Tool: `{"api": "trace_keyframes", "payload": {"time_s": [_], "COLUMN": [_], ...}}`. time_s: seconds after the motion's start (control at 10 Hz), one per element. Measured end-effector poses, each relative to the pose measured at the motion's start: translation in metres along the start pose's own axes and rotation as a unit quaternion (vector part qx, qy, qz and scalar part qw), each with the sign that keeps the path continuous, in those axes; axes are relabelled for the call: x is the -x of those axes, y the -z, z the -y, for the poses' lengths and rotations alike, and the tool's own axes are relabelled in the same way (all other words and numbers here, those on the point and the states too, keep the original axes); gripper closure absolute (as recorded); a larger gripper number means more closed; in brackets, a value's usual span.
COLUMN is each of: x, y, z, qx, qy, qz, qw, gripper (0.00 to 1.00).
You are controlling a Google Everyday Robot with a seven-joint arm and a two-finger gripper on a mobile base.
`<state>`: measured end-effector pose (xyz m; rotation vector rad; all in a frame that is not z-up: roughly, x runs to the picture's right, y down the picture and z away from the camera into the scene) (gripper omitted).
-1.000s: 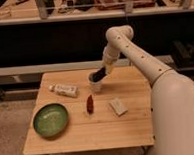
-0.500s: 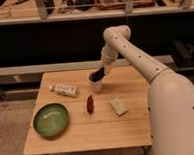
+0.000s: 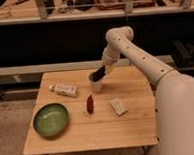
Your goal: Place the eraser in the ceramic cup
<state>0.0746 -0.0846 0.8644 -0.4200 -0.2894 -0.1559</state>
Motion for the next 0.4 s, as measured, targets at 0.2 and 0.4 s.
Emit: {"api": "trace_keyframes", "payload": {"time_s": [0.2, 0.4], "x": [0.0038, 0.0028], "y": [-0.0005, 0.0008], "z": [0.0001, -0.0021], "qx": [-0.003, -0.006], "qy": [0.001, 0.001], "qz": [-0.003, -0.006], "qw": [1.0, 1.0], "gripper": [0.2, 0.2]}}
